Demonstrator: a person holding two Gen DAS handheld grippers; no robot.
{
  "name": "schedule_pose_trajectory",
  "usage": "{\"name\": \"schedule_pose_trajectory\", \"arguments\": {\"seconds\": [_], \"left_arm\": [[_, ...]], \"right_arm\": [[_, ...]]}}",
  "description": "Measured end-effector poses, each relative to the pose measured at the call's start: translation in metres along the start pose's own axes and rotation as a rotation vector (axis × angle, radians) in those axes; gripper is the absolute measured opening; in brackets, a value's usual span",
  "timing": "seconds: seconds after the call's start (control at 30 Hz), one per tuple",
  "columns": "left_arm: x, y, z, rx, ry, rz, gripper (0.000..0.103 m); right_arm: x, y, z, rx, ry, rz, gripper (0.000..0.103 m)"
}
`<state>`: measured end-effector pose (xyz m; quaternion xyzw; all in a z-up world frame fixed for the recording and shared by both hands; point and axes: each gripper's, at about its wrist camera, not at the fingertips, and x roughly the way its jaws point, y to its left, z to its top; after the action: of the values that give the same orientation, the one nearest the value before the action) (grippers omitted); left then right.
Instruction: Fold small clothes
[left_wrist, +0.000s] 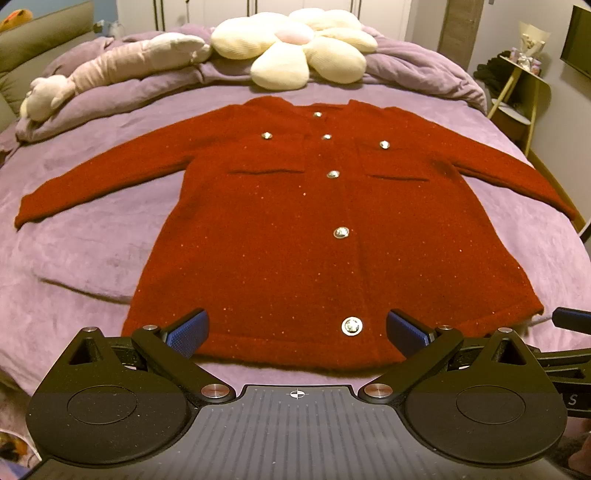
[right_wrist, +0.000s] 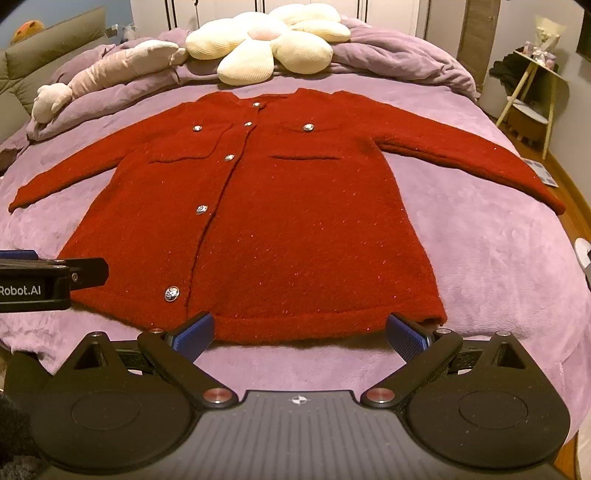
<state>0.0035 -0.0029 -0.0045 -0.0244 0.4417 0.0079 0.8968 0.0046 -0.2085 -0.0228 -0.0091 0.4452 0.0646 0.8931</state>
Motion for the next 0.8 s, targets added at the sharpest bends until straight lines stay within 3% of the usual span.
{"name": "schedule_pose_trajectory", "arguments": {"seconds": [0.8], "left_arm": [[-0.0003,-0.0001,-0.0002,0.0,0.001,0.003,0.103]], "right_arm": [[-0.0018,0.0016,-0.0004,-0.009,-0.012,0.028,0.099]]}}
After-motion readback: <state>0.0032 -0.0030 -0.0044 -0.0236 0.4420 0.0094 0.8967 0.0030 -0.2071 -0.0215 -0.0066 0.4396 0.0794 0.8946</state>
